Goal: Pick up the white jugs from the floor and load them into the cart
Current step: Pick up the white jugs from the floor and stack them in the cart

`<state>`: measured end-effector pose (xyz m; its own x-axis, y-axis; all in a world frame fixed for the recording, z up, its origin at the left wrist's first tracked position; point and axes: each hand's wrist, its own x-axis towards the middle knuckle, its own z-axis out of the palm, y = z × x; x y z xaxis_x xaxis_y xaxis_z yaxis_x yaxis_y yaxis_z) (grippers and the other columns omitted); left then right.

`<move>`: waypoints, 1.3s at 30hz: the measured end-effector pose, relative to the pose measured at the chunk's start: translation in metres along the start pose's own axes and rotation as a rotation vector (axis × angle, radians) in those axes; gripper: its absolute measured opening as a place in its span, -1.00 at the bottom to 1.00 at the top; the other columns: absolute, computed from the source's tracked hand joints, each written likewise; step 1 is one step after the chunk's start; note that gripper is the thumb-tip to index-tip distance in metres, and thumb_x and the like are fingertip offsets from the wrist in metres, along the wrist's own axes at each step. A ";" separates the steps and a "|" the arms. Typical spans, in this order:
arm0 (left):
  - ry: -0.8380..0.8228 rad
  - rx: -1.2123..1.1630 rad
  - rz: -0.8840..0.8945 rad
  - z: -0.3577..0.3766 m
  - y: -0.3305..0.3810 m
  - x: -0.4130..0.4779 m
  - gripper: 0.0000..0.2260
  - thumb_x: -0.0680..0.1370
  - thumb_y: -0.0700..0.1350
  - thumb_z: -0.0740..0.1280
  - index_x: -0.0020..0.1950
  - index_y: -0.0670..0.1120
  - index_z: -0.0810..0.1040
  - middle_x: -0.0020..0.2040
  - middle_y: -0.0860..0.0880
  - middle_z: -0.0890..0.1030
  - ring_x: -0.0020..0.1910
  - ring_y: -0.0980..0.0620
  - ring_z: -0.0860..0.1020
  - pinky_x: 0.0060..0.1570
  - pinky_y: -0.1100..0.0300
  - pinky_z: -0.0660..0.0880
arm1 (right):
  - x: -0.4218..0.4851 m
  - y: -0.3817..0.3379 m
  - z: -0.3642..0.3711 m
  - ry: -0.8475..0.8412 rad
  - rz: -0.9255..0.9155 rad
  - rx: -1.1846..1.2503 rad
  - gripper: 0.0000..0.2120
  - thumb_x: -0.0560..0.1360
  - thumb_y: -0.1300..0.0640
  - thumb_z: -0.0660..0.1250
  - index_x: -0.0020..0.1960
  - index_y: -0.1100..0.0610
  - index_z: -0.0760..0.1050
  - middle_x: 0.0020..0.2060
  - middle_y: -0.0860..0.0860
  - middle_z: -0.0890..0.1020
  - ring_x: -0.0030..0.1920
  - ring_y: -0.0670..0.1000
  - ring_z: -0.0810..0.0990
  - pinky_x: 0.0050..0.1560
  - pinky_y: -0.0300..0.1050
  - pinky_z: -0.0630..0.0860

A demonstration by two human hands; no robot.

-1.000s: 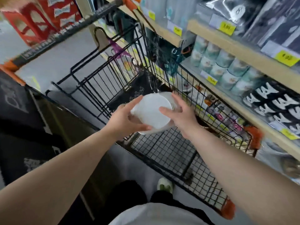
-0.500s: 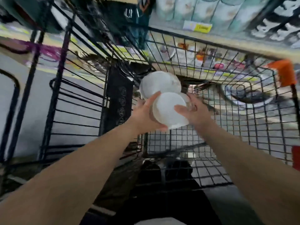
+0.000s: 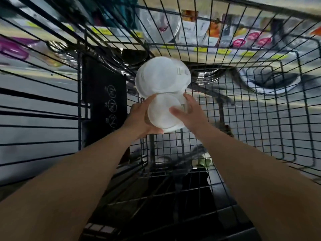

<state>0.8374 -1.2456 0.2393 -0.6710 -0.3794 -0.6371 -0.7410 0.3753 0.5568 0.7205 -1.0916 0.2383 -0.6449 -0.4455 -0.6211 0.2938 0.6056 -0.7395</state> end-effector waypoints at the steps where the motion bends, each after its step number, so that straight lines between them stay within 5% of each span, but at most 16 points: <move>1: -0.005 0.012 -0.007 0.000 0.001 -0.001 0.14 0.08 0.06 0.65 0.51 0.32 0.06 0.44 -0.06 0.28 0.41 -0.06 0.31 0.38 -0.06 0.36 | 0.000 -0.003 -0.001 -0.019 -0.012 -0.060 -0.34 0.47 0.01 0.45 0.48 0.06 0.25 0.07 -0.19 0.42 0.14 -0.09 0.43 0.10 -0.21 0.37; 4: 0.011 0.062 -0.034 -0.001 0.013 -0.012 0.05 0.26 -0.05 0.62 0.56 0.21 0.03 0.48 -0.06 0.27 0.43 -0.07 0.31 0.38 -0.01 0.36 | -0.005 -0.013 -0.006 -0.065 -0.050 -0.275 -0.41 0.54 -0.09 0.34 0.48 0.06 0.25 0.20 -0.07 0.43 0.29 0.01 0.42 0.16 -0.17 0.29; 6: 0.034 0.087 -0.033 -0.006 0.024 -0.023 -0.14 0.41 -0.07 0.52 0.57 0.14 0.08 0.48 -0.01 0.32 0.42 -0.04 0.35 0.34 0.16 0.35 | -0.022 -0.023 -0.015 -0.043 -0.014 -0.278 -0.40 0.54 -0.09 0.33 0.50 0.04 0.24 0.39 0.00 0.41 0.37 0.09 0.39 0.33 -0.02 0.36; 8: 0.037 0.054 -0.029 -0.015 0.042 -0.041 -0.32 0.50 -0.05 0.43 0.54 0.15 0.18 0.44 0.05 0.39 0.35 0.02 0.42 0.19 0.28 0.37 | -0.046 -0.035 -0.032 0.013 0.007 -0.226 -0.43 0.54 -0.07 0.33 0.49 0.02 0.28 0.43 0.03 0.40 0.31 0.08 0.45 0.28 0.07 0.46; 14: 0.021 0.070 0.243 -0.026 0.143 -0.108 -0.59 0.54 0.04 0.39 0.38 0.13 0.45 0.26 0.07 0.54 0.09 0.09 0.54 0.16 0.11 0.50 | -0.134 -0.057 -0.122 0.204 -0.042 -0.124 -0.61 0.56 -0.05 0.31 0.35 0.03 0.45 0.21 -0.05 0.57 0.07 -0.03 0.59 -0.03 -0.08 0.59; 17: -0.002 0.068 0.365 -0.010 0.202 -0.131 -0.64 0.54 0.02 0.39 0.33 0.11 0.50 0.17 0.08 0.57 0.06 0.10 0.57 0.06 0.24 0.49 | -0.177 -0.057 -0.178 0.296 -0.117 -0.063 -0.70 0.56 0.02 0.32 0.26 0.08 0.51 0.00 -0.07 0.61 -0.23 -0.18 0.52 -0.28 -0.35 0.43; 20: -0.034 0.039 0.430 0.027 0.263 -0.149 -0.66 0.53 0.01 0.41 0.30 0.13 0.52 0.11 0.09 0.57 0.08 0.11 0.55 0.03 0.42 0.44 | -0.216 -0.045 -0.241 0.406 -0.180 -0.008 -0.76 0.57 0.07 0.31 0.22 0.06 0.55 -0.03 -0.06 0.62 -0.18 -0.12 0.56 -0.21 -0.28 0.44; 22: -0.043 0.048 0.474 0.062 0.303 -0.158 -0.68 0.51 0.05 0.41 0.25 0.20 0.51 0.13 0.09 0.58 0.13 0.07 0.55 0.20 0.21 0.44 | -0.239 -0.029 -0.287 0.484 -0.216 0.019 -0.80 0.56 0.09 0.32 0.16 0.07 0.58 -0.08 -0.04 0.63 -0.17 -0.11 0.55 -0.18 -0.25 0.43; 27: -0.093 0.006 0.610 0.157 0.407 -0.178 -0.71 0.50 0.03 0.43 0.19 0.22 0.51 0.13 0.07 0.60 0.15 0.06 0.56 0.25 0.09 0.44 | -0.296 0.026 -0.404 0.607 -0.228 0.045 -0.81 0.54 0.14 0.35 0.12 0.15 0.58 -0.12 -0.01 0.63 -0.31 -0.22 0.49 -0.17 -0.21 0.39; 31: -0.175 0.031 0.684 0.229 0.481 -0.184 -0.73 0.50 -0.07 0.44 0.20 0.04 0.58 0.03 0.02 0.63 0.06 0.02 0.60 0.15 0.10 0.49 | -0.333 0.070 -0.480 0.769 -0.163 0.126 -0.79 0.52 0.14 0.36 0.15 0.11 0.59 -0.10 -0.02 0.64 -0.14 -0.10 0.57 -0.07 -0.23 0.44; 39: -0.414 0.104 0.807 0.367 0.626 -0.163 -0.76 0.48 -0.11 0.47 0.11 0.05 0.55 -0.06 0.02 0.59 -0.09 0.06 0.56 0.04 0.20 0.46 | -0.361 0.150 -0.616 1.008 -0.010 0.268 -0.79 0.53 0.13 0.34 0.16 0.09 0.57 -0.11 -0.07 0.63 -0.16 -0.08 0.56 -0.17 -0.26 0.43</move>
<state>0.4936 -0.6382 0.4962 -0.9059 0.3578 -0.2265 -0.0314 0.4767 0.8785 0.5628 -0.4338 0.5119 -0.9019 0.3820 -0.2015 0.3531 0.3835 -0.8534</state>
